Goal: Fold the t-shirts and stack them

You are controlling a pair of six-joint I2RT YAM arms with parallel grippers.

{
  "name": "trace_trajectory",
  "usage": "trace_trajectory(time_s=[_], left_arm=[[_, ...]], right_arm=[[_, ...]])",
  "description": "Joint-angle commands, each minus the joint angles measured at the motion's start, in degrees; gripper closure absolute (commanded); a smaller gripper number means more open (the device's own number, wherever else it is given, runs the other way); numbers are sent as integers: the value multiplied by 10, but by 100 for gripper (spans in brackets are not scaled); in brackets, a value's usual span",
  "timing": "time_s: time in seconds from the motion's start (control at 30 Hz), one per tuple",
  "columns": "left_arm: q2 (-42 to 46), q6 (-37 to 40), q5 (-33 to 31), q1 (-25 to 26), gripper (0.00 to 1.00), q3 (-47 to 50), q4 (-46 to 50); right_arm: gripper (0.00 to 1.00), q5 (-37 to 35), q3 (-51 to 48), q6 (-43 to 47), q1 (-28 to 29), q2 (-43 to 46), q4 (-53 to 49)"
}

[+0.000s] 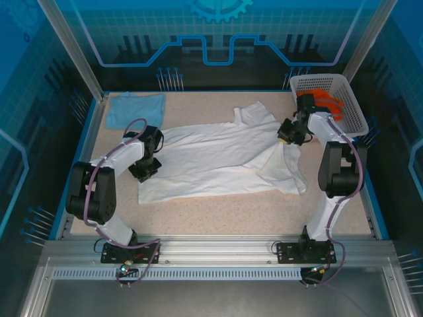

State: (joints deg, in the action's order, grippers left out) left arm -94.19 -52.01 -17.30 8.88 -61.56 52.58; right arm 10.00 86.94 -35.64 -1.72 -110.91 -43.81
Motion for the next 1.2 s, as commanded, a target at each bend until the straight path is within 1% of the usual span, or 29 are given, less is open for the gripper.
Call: trace_trajectory(time_s=[0.0, 0.03, 0.07, 0.1, 0.13, 0.17, 0.23, 0.3, 0.37, 0.43, 0.47, 0.53, 0.57, 0.63, 0.73, 0.9, 0.97, 1.07, 1.13, 1.17], left_arm=[[5, 4, -13, -5, 55, -2, 10], [14, 6, -11, -4, 48, -7, 15], [29, 7, -11, -5, 39, -10, 21], [47, 11, -9, -4, 33, -14, 26], [64, 16, -4, -4, 30, -16, 28], [86, 20, 4, -2, 28, -17, 31], [130, 34, 34, 9, 27, -9, 23], [163, 54, 73, 40, 30, 1, 17], [188, 48, 87, 79, 30, 21, 18], [216, 10, 106, 108, 30, 67, 7], [232, -12, 132, 114, 30, 102, -15], [261, -54, 175, 114, 31, 170, -61], [275, -73, 185, 114, 32, 201, -84], [295, -102, 185, 114, 32, 243, -118], [300, -117, 174, 113, 33, 269, -145], [263, -124, 152, 110, 36, 277, -181], [252, -123, 133, 108, 37, 277, -182], [248, -117, 105, 100, 38, 286, -190], [247, -111, 99, 88, 40, 297, -205], [244, -108, 99, 80, 42, 303, -214]], right_arm=[[74, 9, 34, 21, 4, -19, -44], [61, 3, 29, 21, 4, -13, -49], [50, -4, 20, 22, 3, 2, -50], [42, -14, 8, 24, 2, 22, -50], [36, -26, -2, 26, 2, 43, -52], [33, -38, -12, 29, 2, 70, -55], [33, -48, -43, 30, 2, 129, -59], [32, -49, -97, 30, 5, 197, -54], [31, -49, -150, 28, 2, 250, -58], [32, -43, -228, 13, -17, 305, -59], [34, -26, -271, 9, -33, 337, -49], [37, -23, -337, -5, -65, 390, -46], [38, -21, -369, -10, -80, 415, -42], [40, -15, -417, -20, -103, 445, -37], [43, 7, -447, -22, -128, 442, -23], [47, 23, -469, -20, -146, 383, 13], [48, 24, -479, -24, -155, 370, 30], [47, 20, -486, -26, -172, 360, 44], [43, 12, -481, -26, -181, 352, 45], [42, 11, -478, -26, -184, 346, 49]])
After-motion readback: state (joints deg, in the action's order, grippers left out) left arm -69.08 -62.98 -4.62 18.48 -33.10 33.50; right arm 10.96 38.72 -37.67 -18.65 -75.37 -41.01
